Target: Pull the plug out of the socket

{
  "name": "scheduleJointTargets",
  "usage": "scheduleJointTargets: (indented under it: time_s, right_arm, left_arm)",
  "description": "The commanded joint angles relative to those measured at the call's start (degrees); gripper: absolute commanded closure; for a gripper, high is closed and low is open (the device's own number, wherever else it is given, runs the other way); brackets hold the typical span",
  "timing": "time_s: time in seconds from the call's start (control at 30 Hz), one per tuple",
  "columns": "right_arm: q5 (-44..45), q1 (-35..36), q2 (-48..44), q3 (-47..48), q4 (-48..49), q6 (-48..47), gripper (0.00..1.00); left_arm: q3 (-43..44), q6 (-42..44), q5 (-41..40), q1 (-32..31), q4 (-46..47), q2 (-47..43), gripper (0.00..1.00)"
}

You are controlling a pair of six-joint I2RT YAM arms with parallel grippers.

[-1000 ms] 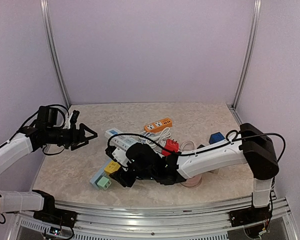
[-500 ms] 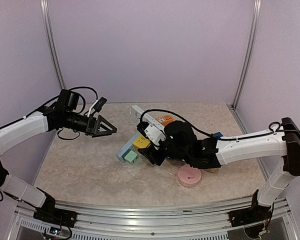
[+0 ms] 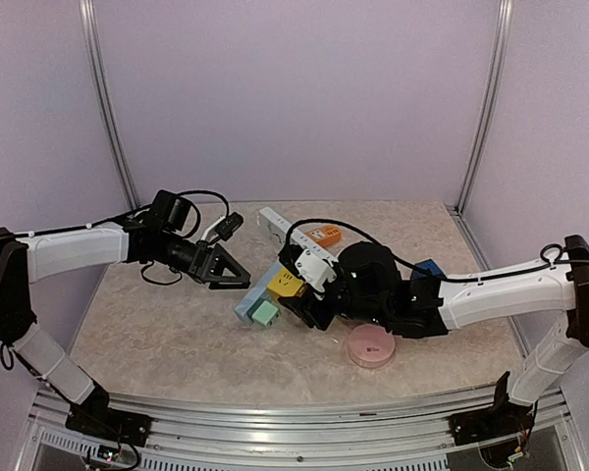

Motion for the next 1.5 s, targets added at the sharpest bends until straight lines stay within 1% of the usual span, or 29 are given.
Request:
scheduleJointTargets:
  time_s: [0.0, 0.3, 0.4, 0.87, 1.13, 1.33, 1.47]
  right_arm:
    - [0.44, -0.47, -5.47, 0.37, 12.15, -1.63, 1.00]
    - [-1.59, -0.39, -6.47, -0.22, 14.62, -1.19, 1.00]
    - [-1.98, -0.30, -6.66, -0.23, 15.21, -1.27, 1.00]
    - [-2.00, 0.64, -8.32, -0.82, 17.49, -1.64, 1.00]
    - [-2.78, 0.72, -7.80, -0.69, 18.60, -1.64, 1.00]
    - [-3.04, 0.81, -6.80, 0.01, 18.45, -1.73, 1.00]
    - [-3.00, 0.93, -6.65, -0.15, 18.59, -1.52, 1.00]
  left_arm:
    - [0.46, 0.17, 4.47, -1.70, 2.31, 2.40, 0.09]
    - [0.28, -0.22, 4.89, -2.92, 2.73, 3.24, 0.10]
    - [0.29, -0.15, 6.19, -3.25, 2.74, 3.38, 0.14]
    - [0.30, -1.30, 7.56, -3.27, 3.31, 5.20, 0.34]
    - [0.16, -1.97, 8.80, -3.45, 4.11, 5.31, 0.39]
    - [-0.02, -2.99, 10.42, -3.58, 5.60, 5.27, 0.49]
    - [-0.23, -3.44, 11.08, -3.58, 6.14, 5.35, 0.62]
